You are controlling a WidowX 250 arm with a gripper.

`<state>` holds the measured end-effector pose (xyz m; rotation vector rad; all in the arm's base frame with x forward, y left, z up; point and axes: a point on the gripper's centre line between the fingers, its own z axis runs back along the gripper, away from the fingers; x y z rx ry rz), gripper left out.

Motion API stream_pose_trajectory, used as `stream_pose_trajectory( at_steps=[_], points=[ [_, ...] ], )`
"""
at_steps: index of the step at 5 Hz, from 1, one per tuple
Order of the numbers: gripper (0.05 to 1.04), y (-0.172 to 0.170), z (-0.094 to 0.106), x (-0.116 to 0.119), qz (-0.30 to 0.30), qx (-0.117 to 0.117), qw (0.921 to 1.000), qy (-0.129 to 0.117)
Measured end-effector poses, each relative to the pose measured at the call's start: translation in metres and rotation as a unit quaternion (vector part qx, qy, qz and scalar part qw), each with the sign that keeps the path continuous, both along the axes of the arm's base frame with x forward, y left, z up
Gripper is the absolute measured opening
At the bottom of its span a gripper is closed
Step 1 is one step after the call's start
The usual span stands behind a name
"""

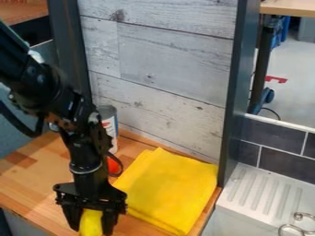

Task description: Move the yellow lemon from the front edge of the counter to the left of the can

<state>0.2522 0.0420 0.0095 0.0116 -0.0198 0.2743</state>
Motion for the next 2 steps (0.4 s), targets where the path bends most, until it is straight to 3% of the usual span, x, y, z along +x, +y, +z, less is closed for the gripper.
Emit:
stream_pose_trajectory(
  at_steps=[1, 2],
  points=[
    [0.812, -0.003, 0.002, -0.009, -0.025, -0.009, 0.9992, 0.030],
    [0.812, -0.006, 0.035, -0.005, -0.066, -0.017, 0.9977, 0.006]
  ],
)
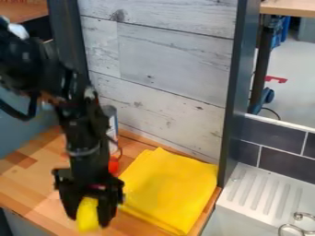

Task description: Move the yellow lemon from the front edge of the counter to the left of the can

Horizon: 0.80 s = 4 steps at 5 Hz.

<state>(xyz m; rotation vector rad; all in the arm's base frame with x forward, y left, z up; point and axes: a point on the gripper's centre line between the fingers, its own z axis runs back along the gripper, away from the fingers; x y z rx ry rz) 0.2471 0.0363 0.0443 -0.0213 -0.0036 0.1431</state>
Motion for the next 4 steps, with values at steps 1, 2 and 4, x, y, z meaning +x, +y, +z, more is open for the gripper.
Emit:
stream_pose_trajectory(
  at_steps=[1, 2, 4],
  points=[
    [0.812, -0.002, 0.021, 0.006, -0.022, -0.006, 0.9996, -0.017],
    [0.813, 0.012, 0.050, 0.020, -0.053, 0.018, 0.9982, -0.023],
    [0.813, 0.069, 0.071, 0.014, -0.038, 0.087, 0.9955, -0.001]
  ],
)
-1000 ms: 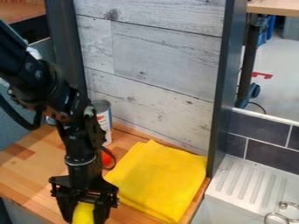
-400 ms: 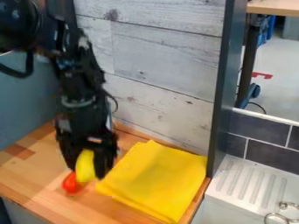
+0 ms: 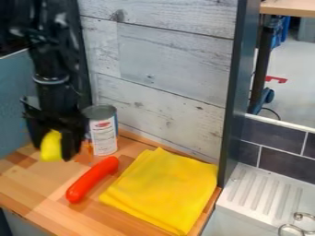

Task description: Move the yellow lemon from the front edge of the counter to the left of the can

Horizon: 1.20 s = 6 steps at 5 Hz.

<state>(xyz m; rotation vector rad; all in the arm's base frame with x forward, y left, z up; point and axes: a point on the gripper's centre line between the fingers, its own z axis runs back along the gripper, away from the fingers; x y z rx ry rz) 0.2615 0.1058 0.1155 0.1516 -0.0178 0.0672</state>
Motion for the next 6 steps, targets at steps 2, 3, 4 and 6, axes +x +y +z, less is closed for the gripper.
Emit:
stream_pose_trajectory(
  at_steps=[2, 3, 4, 6],
  points=[
    [0.812, 0.043, -0.007, 0.001, -0.008, 0.003, 0.9998, 0.019],
    [0.813, 0.058, -0.026, 0.006, -0.005, -0.004, 0.9996, 0.027],
    [0.812, 0.064, -0.040, 0.020, -0.015, -0.015, 0.9997, 0.015],
    [0.812, 0.079, -0.055, 0.038, -0.018, 0.005, 0.9998, 0.011]
  ],
)
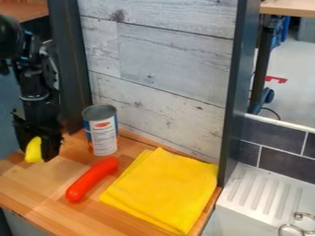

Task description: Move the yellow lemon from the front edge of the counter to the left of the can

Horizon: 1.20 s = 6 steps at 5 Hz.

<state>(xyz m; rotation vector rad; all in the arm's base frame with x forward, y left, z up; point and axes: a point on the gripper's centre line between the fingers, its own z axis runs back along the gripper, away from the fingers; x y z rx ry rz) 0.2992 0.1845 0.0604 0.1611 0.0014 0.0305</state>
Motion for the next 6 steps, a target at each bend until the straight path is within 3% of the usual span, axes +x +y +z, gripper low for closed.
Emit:
stream_pose_trajectory(
  at_steps=[1, 3, 5, 6],
  points=[
    [0.813, 0.010, -0.015, 0.008, 0.010, 0.006, 0.9999, 0.007],
    [0.812, 0.032, -0.043, 0.015, 0.043, -0.013, 0.9990, 0.002],
    [0.812, 0.051, -0.049, 0.029, 0.042, -0.020, 0.9989, -0.002],
    [0.878, 0.052, -0.050, 0.029, 0.045, -0.034, 0.9984, -0.002]
  ],
)
